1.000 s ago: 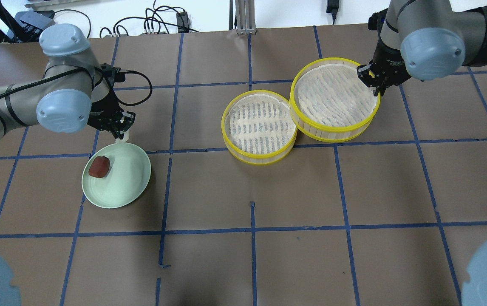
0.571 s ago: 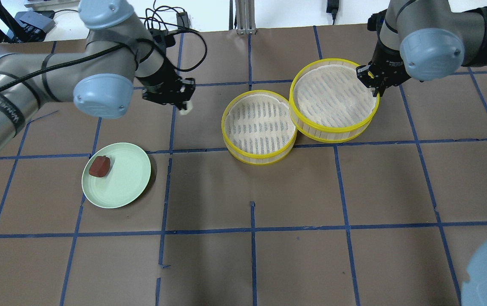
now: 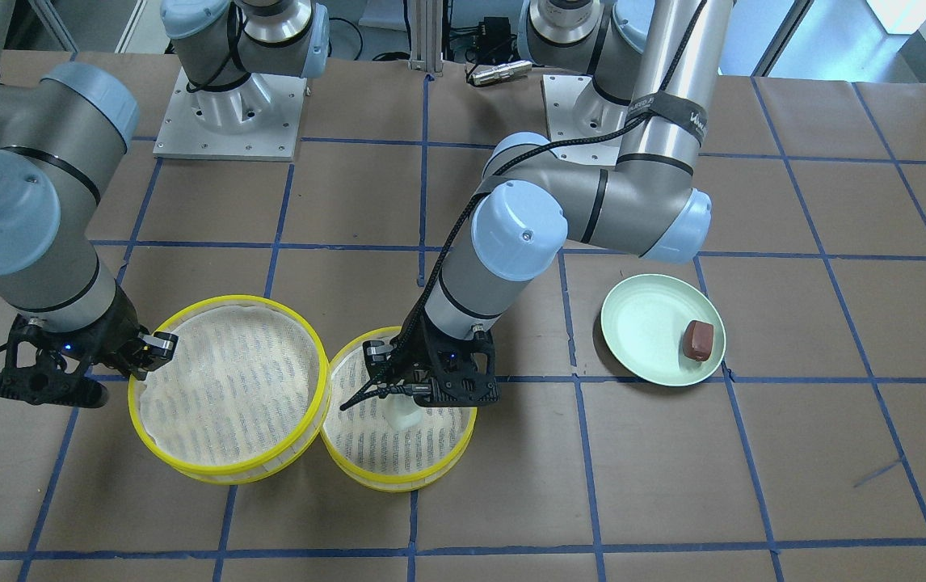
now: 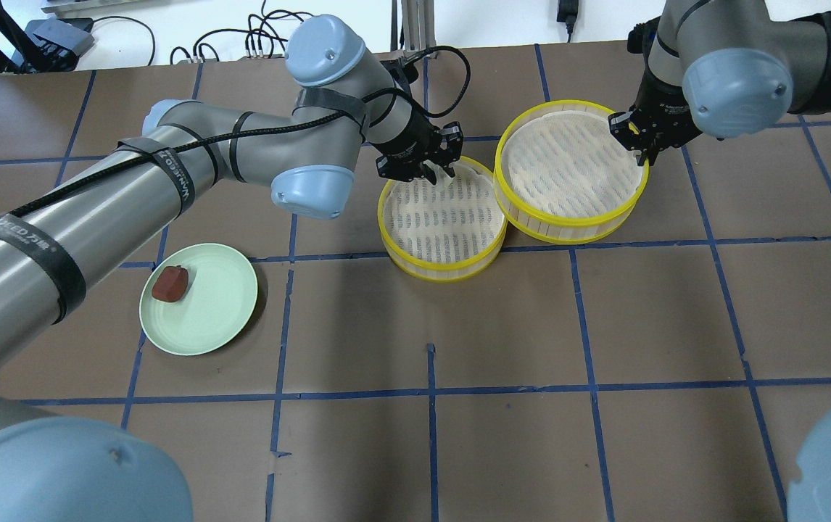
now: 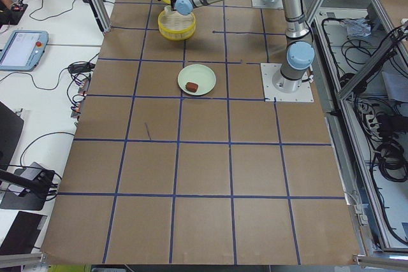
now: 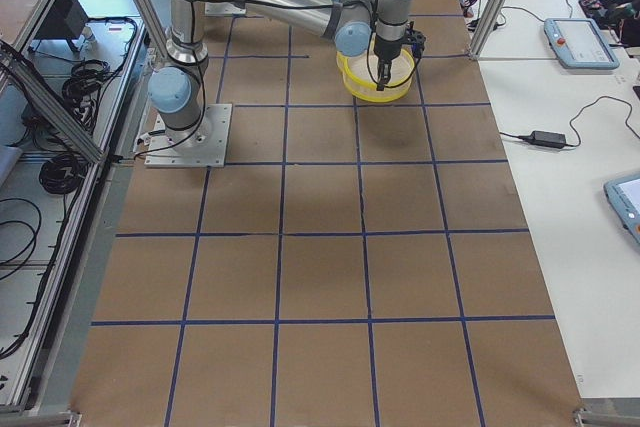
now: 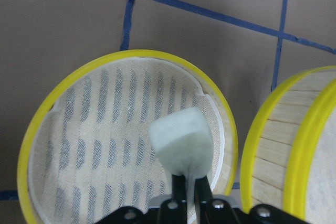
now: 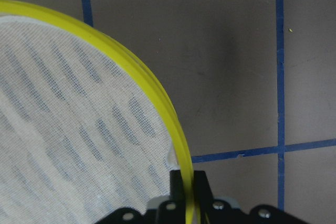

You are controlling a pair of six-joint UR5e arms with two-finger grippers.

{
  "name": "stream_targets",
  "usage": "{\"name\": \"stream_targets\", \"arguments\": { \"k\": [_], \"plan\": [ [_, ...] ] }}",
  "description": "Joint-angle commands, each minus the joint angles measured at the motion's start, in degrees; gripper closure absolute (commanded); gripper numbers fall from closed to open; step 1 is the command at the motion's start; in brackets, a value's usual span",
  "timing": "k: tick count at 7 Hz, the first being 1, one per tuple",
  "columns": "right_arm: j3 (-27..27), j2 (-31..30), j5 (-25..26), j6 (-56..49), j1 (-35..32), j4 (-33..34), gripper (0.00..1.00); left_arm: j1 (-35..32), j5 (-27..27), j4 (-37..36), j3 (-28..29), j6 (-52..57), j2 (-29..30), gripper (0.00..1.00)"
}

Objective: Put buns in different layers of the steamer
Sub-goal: 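Carry the white bun into the lower steamer layer and open left gripper, then stack the top layer back onto the lower layer while left gripper returns to the plate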

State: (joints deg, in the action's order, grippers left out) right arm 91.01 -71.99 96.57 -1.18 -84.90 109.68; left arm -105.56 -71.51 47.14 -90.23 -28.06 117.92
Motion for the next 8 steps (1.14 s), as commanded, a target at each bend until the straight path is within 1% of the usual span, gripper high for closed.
{"name": "stream_targets", "arguments": {
  "k": [1,2,3,4,5,6,7,8],
  "plan": [
    [-0.1,-0.1,0.2,0.0,0.0,0.0,0.97,-0.1,-4.7,-0.8,0.0,6.2,-0.8,0.00],
    [-0.1,-0.1,0.3,0.0,0.0,0.1,0.97,0.3,-6.5,-0.8,-1.3,11.0,-1.5,0.00],
    [-0.6,-0.2,0.2,0.4,-0.4,-0.2,0.97,0.8,-11.0,-0.3,-1.6,12.0,-1.6,0.00],
    [-0.7,-0.7,-0.4,5.5,-1.7,-0.6,0.97,3.9,-17.3,2.4,-2.7,16.2,-2.2,0.00],
    [-1.3,-0.5,-0.7,10.6,-4.6,-0.2,0.97,8.3,-17.9,5.9,-7.2,22.4,-5.7,0.00],
    [-2.3,0.2,-1.1,17.2,-7.6,-0.2,0.96,13.4,-18.1,6.1,-13.3,30.9,-10.6,0.00],
    [-2.6,1.2,-3.1,22.7,-10.2,0.0,0.96,20.2,-18.1,6.1,-19.0,41.3,-15.3,0.00],
    [-2.8,3.3,-2.5,27.6,-15.0,0.6,0.97,26.7,-18.1,7.1,-23.6,48.6,-18.3,0.00]
  ]
}}
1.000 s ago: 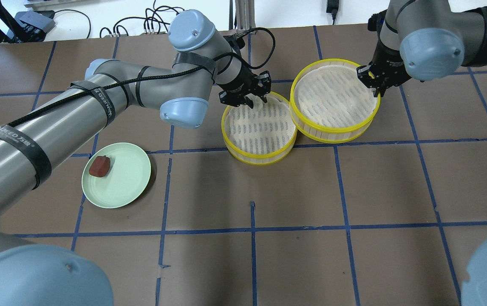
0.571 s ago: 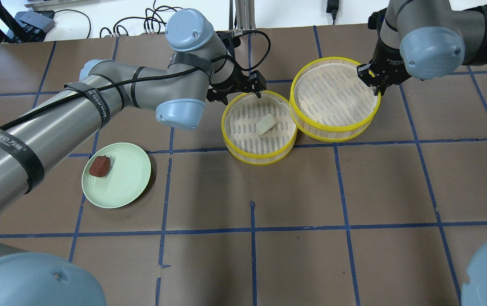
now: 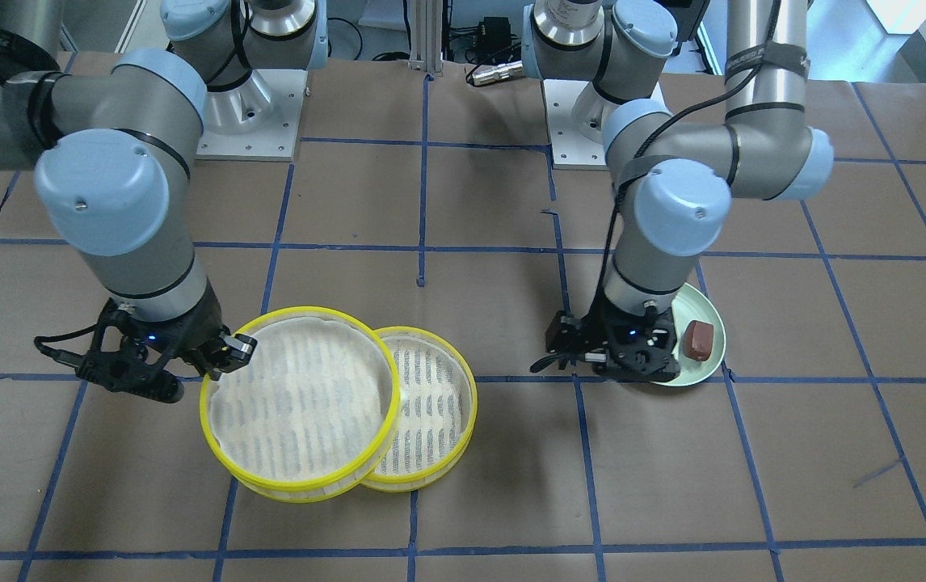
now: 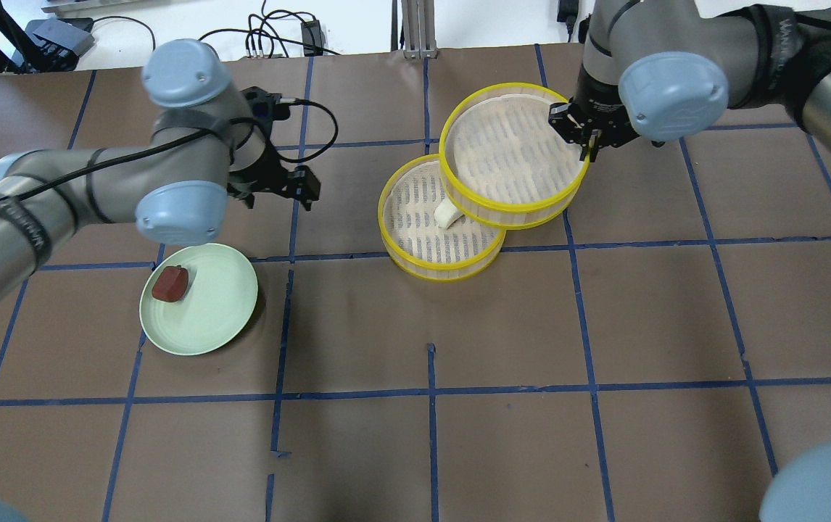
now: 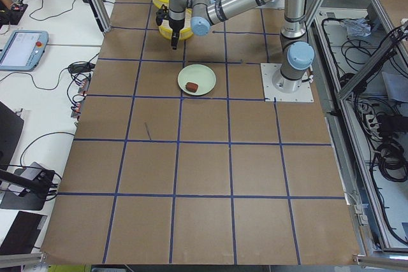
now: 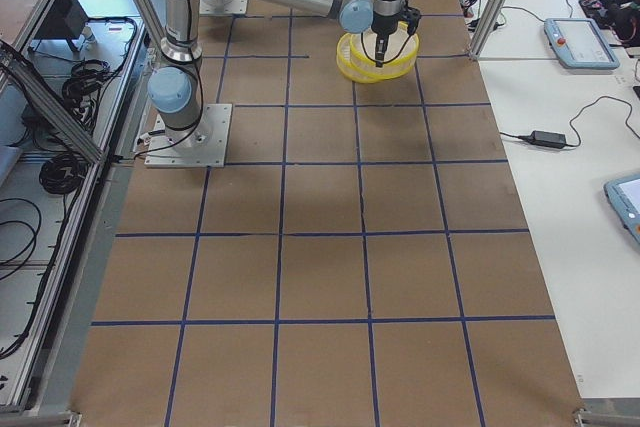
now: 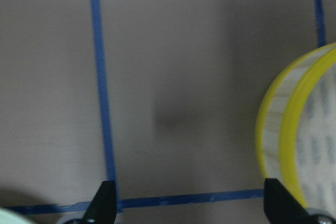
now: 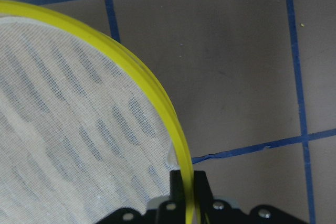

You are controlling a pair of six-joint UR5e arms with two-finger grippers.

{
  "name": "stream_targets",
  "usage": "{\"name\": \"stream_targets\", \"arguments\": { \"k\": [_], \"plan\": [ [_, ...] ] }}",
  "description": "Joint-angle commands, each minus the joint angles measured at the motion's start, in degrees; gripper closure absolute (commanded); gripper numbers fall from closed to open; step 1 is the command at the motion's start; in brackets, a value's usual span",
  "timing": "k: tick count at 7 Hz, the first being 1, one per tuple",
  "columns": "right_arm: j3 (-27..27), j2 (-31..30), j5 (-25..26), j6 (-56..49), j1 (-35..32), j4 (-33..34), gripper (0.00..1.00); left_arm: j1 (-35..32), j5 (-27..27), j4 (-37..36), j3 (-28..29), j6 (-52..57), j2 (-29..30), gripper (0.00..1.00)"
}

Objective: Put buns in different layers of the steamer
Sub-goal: 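Stack the top layer back onto the lower layer while left gripper returns to the plate, then grasp the brown bun on the plate with left gripper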

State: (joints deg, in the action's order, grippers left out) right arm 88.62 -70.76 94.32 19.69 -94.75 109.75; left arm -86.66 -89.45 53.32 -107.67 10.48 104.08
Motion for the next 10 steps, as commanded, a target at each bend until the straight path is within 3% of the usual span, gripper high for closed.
{"name": "stream_targets", "arguments": {
  "k": [1,2,5,6,8,9,10],
  "plan": [
    [-0.2,3.6,0.3,10.2,-7.6,1.0,0.97,12.3,-2.2,1.5,-9.7,14.2,-4.5,0.00],
    [0.1,4.1,0.3,10.1,-7.7,0.9,0.97,15.5,-6.2,1.4,-11.3,17.5,-4.5,0.00],
    [0.1,4.6,0.4,10.8,-7.8,0.9,0.97,16.5,-6.2,-2.6,-10.5,17.8,2.0,0.00],
    [0.1,4.7,0.4,10.6,-7.8,0.9,0.97,16.4,-6.3,-2.9,-10.4,17.8,1.6,0.02],
    [0.5,4.1,0.5,10.5,-7.8,0.3,0.97,16.3,-6.3,-2.9,-8.7,17.5,1.4,0.60],
    [0.7,4.0,0.5,10.5,-7.8,0.1,0.97,16.3,-6.1,-2.9,-8.3,17.4,1.4,0.72],
    [1.1,4.0,0.5,10.7,-7.8,0.1,0.97,16.3,-6.1,-2.8,-8.4,17.3,1.6,0.76]
  ]
}}
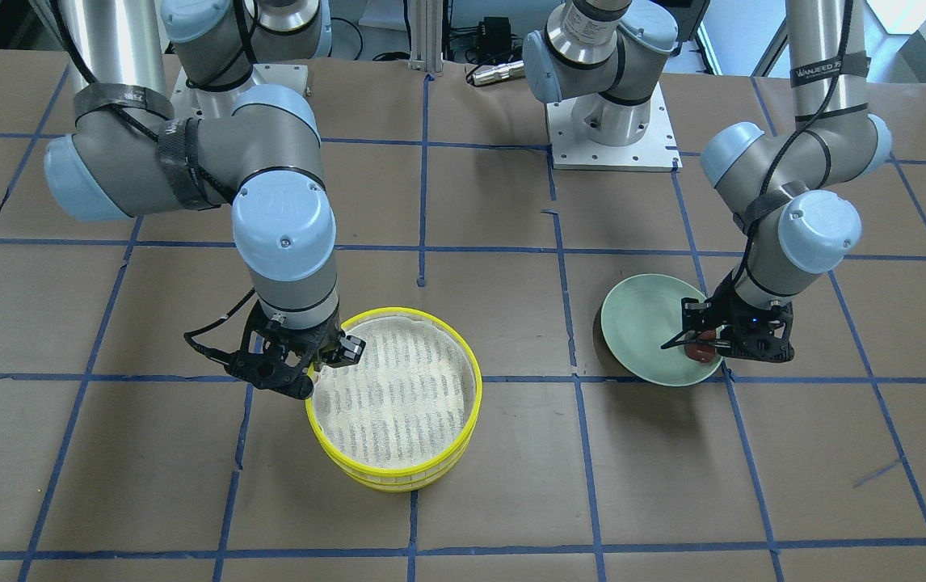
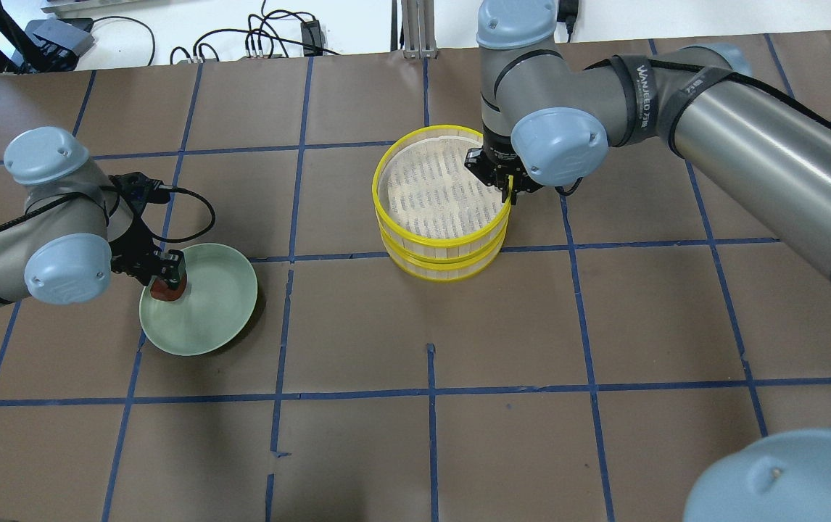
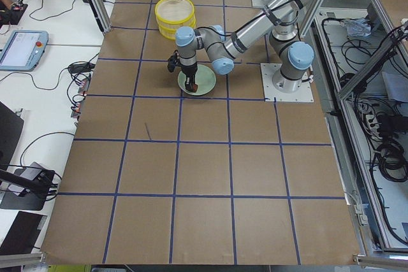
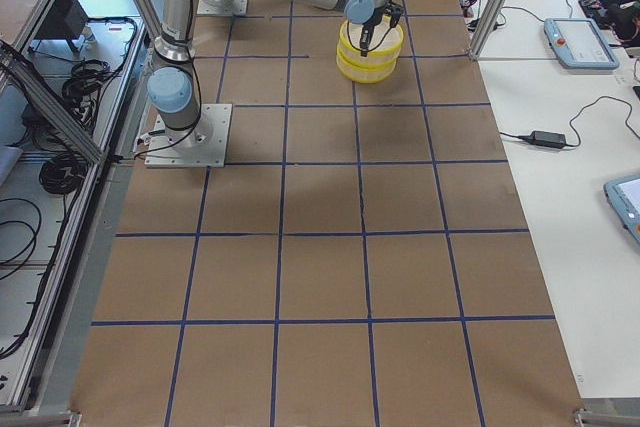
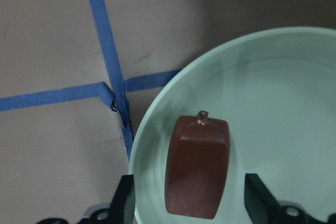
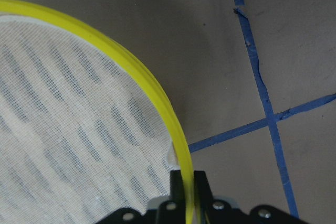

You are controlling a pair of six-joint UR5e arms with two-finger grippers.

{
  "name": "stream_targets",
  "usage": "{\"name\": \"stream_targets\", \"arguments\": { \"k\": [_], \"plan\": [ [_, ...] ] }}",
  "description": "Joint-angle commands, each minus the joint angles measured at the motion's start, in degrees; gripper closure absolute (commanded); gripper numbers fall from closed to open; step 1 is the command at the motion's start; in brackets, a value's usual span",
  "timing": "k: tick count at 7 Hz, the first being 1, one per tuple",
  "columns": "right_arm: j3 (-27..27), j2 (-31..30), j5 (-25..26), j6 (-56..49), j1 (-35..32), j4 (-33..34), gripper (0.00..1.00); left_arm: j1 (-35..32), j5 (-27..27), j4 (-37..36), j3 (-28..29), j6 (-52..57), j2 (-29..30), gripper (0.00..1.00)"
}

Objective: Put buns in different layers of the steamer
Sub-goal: 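Grasp the brown bun on the plate with left gripper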

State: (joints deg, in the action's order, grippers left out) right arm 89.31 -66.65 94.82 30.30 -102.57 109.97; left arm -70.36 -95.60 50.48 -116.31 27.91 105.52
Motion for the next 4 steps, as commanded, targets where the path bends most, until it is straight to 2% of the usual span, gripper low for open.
{"name": "stream_targets", "arguments": {
  "k": [1,3,4],
  "plan": [
    [0.6,-0.1,0.0,0.0,0.0,-0.1,0.96,0.0,0.1,0.2,0.1,-0.1,0.3,0.78],
    [0.6,-0.1,0.0,-0.1,0.1,-0.2,0.94,-1.0,0.4,-0.4,0.8,-0.4,-0.5,0.93],
    [0.6,-0.1,-0.1,-0.2,0.0,0.1,0.70,-3.4,1.5,1.3,3.1,-2.7,-2.7,0.94]
  ]
}}
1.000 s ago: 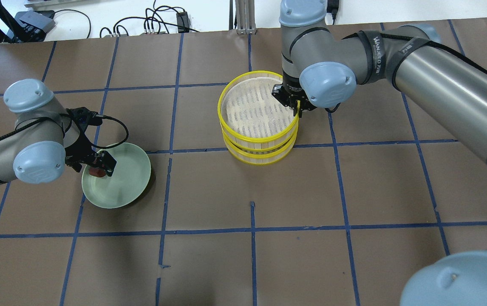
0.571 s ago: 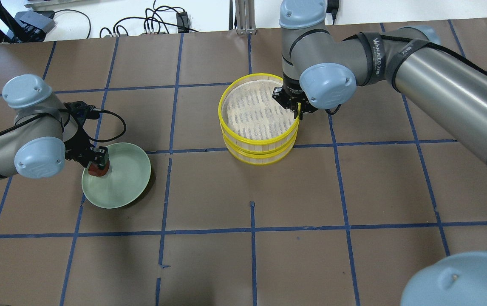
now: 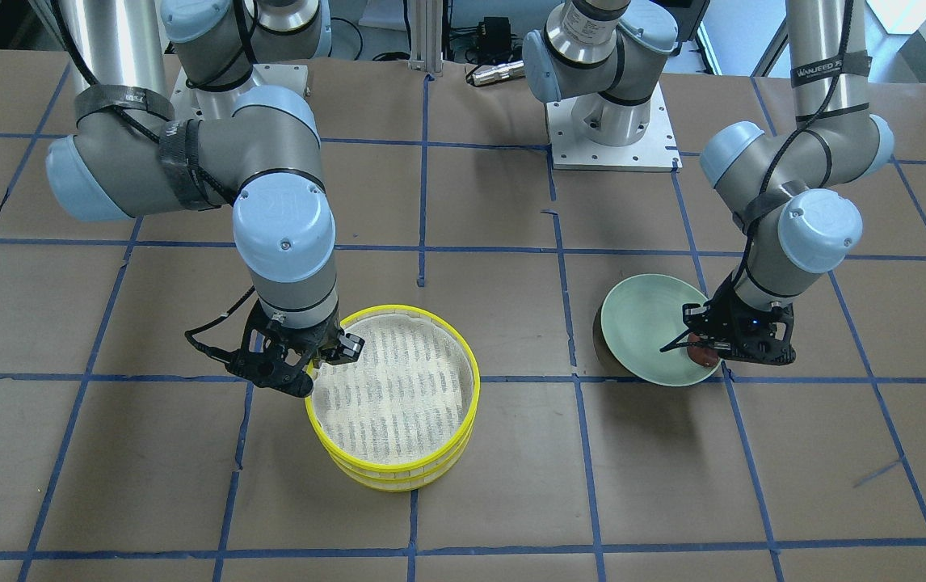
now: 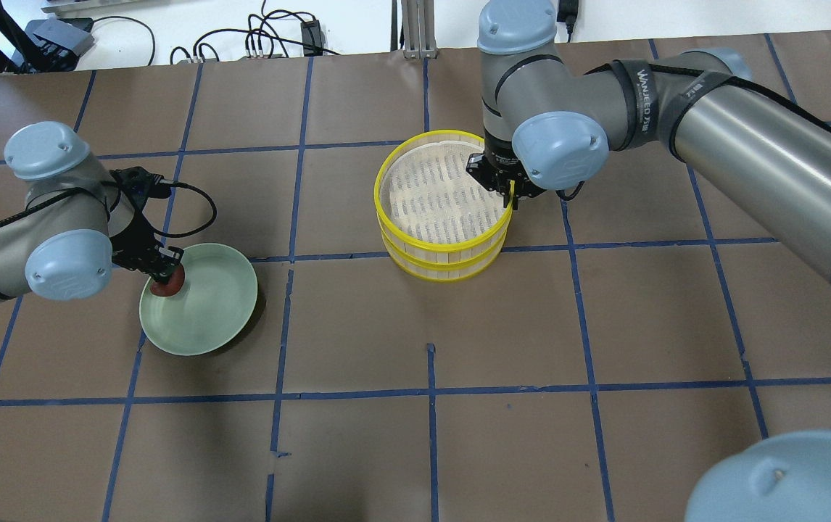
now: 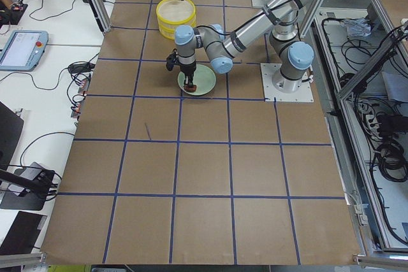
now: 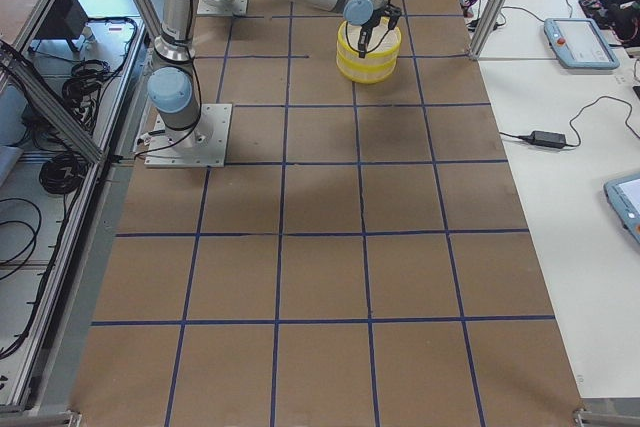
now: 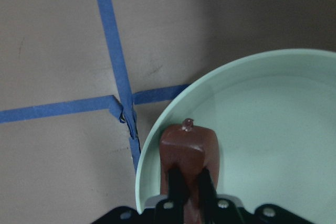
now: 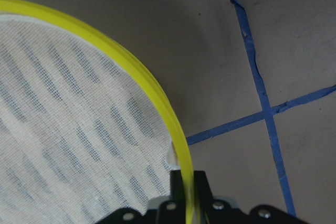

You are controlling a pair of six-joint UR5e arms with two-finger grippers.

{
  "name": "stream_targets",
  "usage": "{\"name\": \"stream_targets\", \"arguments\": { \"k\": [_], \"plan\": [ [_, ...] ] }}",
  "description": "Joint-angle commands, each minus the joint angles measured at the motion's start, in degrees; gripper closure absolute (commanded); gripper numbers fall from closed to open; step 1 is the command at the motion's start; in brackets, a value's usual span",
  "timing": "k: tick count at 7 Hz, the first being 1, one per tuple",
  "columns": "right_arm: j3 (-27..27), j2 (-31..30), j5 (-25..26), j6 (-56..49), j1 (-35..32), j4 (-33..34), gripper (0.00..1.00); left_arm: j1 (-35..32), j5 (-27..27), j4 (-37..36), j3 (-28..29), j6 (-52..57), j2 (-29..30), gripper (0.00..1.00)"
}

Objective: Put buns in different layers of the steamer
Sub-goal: 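Carry the brown bun onto the top steamer layer and open left gripper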

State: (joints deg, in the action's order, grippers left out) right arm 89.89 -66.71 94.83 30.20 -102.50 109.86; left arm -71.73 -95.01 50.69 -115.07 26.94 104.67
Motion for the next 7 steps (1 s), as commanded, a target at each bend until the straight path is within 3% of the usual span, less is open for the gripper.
{"name": "stream_targets", "arguments": {
  "k": [1,2,3,5,6,7],
  "plan": [
    [0.4,0.1,-0.2,-0.2,0.0,0.5,0.34,-8.1,1.2,5.8,4.9,-10.2,-4.1,0.94],
    [0.3,0.0,-0.2,-0.3,0.1,0.7,0.15,-14.1,1.2,8.3,8.9,-18.8,-4.6,0.94],
    [-1.0,-0.9,-0.1,-1.2,1.0,0.4,0.04,-18.6,2.7,9.2,12.6,-24.2,-4.5,0.94],
    [-1.3,-7.2,-0.3,-13.4,5.3,-1.0,0.04,-20.6,15.2,9.3,16.2,-34.4,-4.2,0.94],
    [-1.5,-11.0,-1.8,-16.0,9.0,-6.4,0.04,-21.1,19.7,8.4,17.3,-38.9,-3.5,0.94],
    [-3.1,-14.5,-7.2,-21.2,11.9,-9.7,0.01,-23.0,21.9,7.4,18.6,-43.1,-2.2,0.94]
  ]
}}
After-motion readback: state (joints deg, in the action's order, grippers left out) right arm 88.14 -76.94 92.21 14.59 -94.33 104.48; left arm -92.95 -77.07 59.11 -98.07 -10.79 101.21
